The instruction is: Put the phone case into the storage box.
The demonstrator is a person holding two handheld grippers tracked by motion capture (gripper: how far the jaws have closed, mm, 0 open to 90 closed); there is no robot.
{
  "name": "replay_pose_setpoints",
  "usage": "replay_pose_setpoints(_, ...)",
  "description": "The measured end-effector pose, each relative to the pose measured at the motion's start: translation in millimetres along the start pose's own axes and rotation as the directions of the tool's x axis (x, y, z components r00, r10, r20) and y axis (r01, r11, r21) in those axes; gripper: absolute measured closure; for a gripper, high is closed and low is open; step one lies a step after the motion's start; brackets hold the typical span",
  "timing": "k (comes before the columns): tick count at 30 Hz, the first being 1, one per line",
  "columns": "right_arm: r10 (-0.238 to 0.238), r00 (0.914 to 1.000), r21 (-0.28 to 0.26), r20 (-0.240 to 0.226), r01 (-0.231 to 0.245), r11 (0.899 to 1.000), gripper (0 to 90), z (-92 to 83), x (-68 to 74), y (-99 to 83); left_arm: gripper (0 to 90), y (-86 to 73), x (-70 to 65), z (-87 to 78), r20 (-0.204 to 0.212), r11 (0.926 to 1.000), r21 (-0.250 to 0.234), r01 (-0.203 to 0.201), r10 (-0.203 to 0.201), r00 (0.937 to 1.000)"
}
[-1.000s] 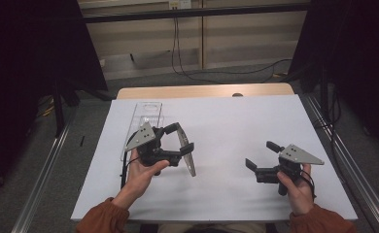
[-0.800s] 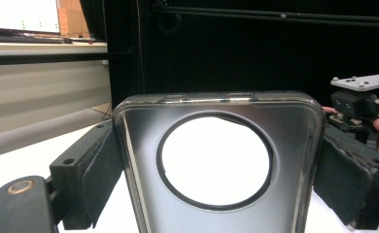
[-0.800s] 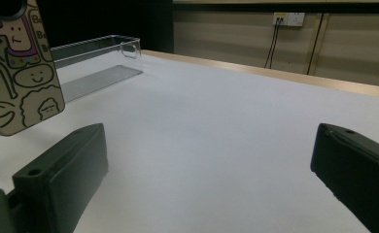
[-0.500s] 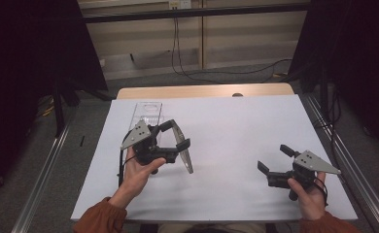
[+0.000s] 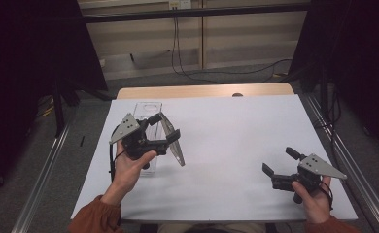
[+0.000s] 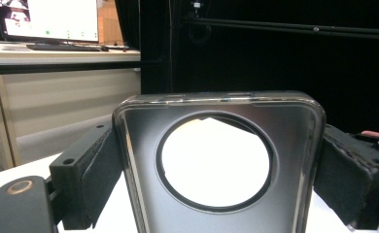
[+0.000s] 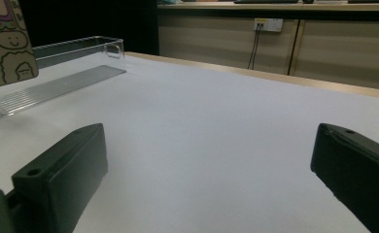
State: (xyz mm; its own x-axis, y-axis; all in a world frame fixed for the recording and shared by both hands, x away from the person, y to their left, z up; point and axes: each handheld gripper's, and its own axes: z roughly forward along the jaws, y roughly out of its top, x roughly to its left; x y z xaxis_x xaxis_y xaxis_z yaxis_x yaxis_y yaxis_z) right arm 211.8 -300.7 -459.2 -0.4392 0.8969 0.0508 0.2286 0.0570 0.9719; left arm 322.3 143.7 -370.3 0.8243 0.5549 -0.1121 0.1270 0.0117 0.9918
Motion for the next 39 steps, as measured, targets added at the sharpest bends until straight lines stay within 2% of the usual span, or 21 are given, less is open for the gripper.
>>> replay_pose_setpoints(9,0.001,1.0000,-0.003,-0.004,-0.001,1.000,0.0,1.9,-0.1,0.3,11.9,17.1,1.7,-4.0,-0.032,0.9997,0.005,-0.026,0.026,0.9991)
replay_pose_setpoints(11,0.003,1.0000,-0.007,-0.002,-0.003,1.000,0.0,1.6,-0.4,0.4,11.9,21.1,3.4,-4.6,-0.038,0.9998,-0.002,-0.018,0.018,0.9991)
replay_pose_setpoints(15,0.001,1.0000,-0.003,-0.005,-0.001,1.000,0.0,1.7,-1.0,0.5,11.9,28.3,10.8,-4.8,-0.046,0.9999,-0.006,-0.010,0.009,0.9989)
replay_pose_setpoints(22,0.003,0.9998,-0.001,-0.021,-0.003,1.000,0.0,2.2,0.0,0.7,11.9,37.5,26.1,-4.2,-0.109,0.9996,-0.004,-0.029,0.029,0.9936)
replay_pose_setpoints(28,0.001,0.9998,0.002,-0.019,-0.001,1.000,0.0,3.4,0.4,0.5,11.9,49.2,36.5,-3.3,-0.130,0.9993,-0.013,-0.036,0.034,0.9910)
replay_pose_setpoints(29,0.000,0.9998,0.001,-0.020,0.000,1.000,0.0,3.3,1.0,0.5,11.9,51.4,38.9,-4.3,-0.130,0.9990,0.000,-0.044,0.044,0.9906)
replay_pose_setpoints(31,-0.001,0.9997,0.001,-0.024,0.001,1.000,0.0,3.0,1.6,0.4,11.9,53.2,41.1,-3.4,-0.138,0.9994,-0.026,-0.025,0.021,0.9902)
replay_pose_setpoints(35,-0.003,0.9997,0.002,-0.025,0.004,1.000,0.0,3.5,1.6,-0.1,11.9,54.8,47.9,-4.0,-0.156,0.9995,-0.018,-0.027,0.024,0.9875)
replay_pose_setpoints(37,0.001,0.9997,-0.001,-0.025,-0.001,1.000,0.0,3.7,1.9,0.0,11.9,55.8,51.0,-4.7,-0.161,0.9992,-0.009,-0.040,0.038,0.9862)
replay_pose_setpoints(39,0.000,0.9996,0.001,-0.027,0.000,1.000,0.0,3.3,1.9,0.0,11.8,57.1,52.6,-4.2,-0.176,0.9991,-0.029,-0.032,0.027,0.9840)
